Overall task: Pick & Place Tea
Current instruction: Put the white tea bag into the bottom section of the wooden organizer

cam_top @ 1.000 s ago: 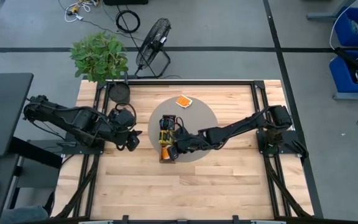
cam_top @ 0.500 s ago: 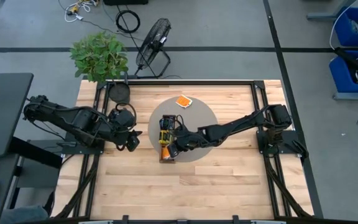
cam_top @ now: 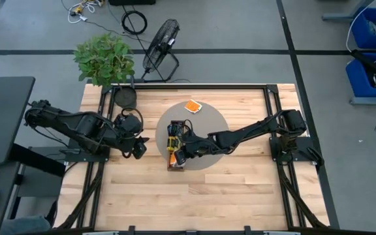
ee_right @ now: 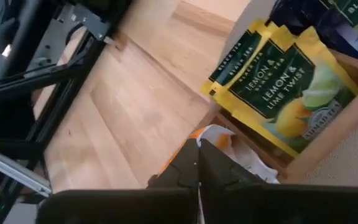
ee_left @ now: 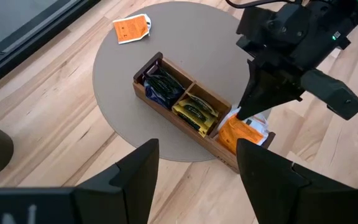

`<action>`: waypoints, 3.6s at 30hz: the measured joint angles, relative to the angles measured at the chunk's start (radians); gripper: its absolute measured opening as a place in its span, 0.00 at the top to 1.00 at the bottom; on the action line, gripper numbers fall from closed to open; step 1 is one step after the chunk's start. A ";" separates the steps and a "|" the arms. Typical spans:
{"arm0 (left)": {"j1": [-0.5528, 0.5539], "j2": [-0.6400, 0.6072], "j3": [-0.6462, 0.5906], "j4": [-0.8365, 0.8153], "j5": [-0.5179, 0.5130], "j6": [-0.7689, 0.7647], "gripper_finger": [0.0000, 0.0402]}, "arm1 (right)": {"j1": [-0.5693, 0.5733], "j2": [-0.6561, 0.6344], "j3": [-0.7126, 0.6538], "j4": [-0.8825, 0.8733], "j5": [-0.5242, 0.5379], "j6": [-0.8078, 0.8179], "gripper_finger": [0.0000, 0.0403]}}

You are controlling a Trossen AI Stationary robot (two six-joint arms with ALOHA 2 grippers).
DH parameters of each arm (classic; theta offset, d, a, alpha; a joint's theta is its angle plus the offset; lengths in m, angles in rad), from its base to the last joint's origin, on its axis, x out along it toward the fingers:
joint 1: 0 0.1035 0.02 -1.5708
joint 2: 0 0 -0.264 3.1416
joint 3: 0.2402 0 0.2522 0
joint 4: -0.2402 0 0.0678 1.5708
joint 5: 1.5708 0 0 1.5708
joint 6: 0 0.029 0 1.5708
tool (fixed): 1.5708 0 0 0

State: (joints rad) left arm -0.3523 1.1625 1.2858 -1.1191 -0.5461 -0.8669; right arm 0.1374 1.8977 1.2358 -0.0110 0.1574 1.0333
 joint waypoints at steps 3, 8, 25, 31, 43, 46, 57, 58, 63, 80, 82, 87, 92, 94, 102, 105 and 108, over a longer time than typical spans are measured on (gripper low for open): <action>0.000 0.000 0.000 0.000 0.000 0.000 0.45 | -0.006 0.001 0.000 -0.024 0.000 -0.002 1.00; 0.000 0.000 0.000 0.001 0.000 0.000 0.45 | -0.015 0.024 0.005 -0.021 -0.017 0.001 1.00; 0.000 0.000 0.000 0.005 0.000 0.000 0.45 | -0.013 0.027 0.112 -0.223 -0.008 -0.119 1.00; 0.000 0.000 0.000 0.009 0.000 0.007 0.45 | -0.013 0.027 0.116 -0.215 -0.009 -0.126 1.00; 0.000 0.000 0.000 0.013 -0.011 0.007 0.45 | -0.012 0.082 0.115 -0.171 -0.035 -0.114 1.00; 0.000 0.000 0.000 0.019 -0.011 0.007 0.45 | -0.012 0.083 0.115 -0.171 -0.034 -0.118 1.00; 0.000 0.000 0.000 0.023 -0.023 0.010 0.45 | -0.011 0.083 0.115 -0.190 -0.042 -0.153 0.99; 0.000 0.000 0.000 0.023 -0.023 0.010 0.45 | -0.011 0.083 0.115 -0.190 -0.042 -0.153 0.99; 0.000 0.000 0.000 0.023 -0.023 0.010 0.45 | -0.011 0.083 0.143 -0.197 -0.063 -0.185 0.89; 0.000 0.000 0.000 0.023 -0.023 0.008 0.45 | -0.015 0.015 0.252 -0.506 -0.151 -0.221 0.47; 0.000 0.000 0.000 0.023 -0.023 0.007 0.45 | -0.021 -0.009 0.251 -0.566 -0.151 -0.223 0.45; 0.000 0.000 0.000 0.023 -0.019 0.010 0.45 | -0.058 -0.085 0.252 -0.697 -0.077 -0.199 0.44; 0.000 0.000 0.000 0.024 0.000 0.040 0.45 | -0.171 -0.109 0.252 -0.775 -0.015 -0.063 0.44; 0.000 0.000 0.000 0.024 0.000 0.041 0.45 | -0.233 -0.100 0.252 -0.764 -0.064 -0.034 0.44; 0.001 0.000 0.000 0.033 -0.018 0.041 0.45 | -0.473 -0.032 0.251 -0.701 -0.215 0.032 0.40; 0.002 0.000 0.000 0.047 -0.038 0.041 0.45 | -0.550 -0.010 0.251 -0.692 -0.256 0.025 0.36; 0.002 0.000 0.000 0.073 -0.053 0.041 0.45 | -0.609 0.016 0.251 -0.684 -0.306 0.006 0.33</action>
State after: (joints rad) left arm -0.3504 1.1625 1.2854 -1.0461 -0.5994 -0.8261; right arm -0.4712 1.9139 1.4872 -0.6954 -0.1486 1.0388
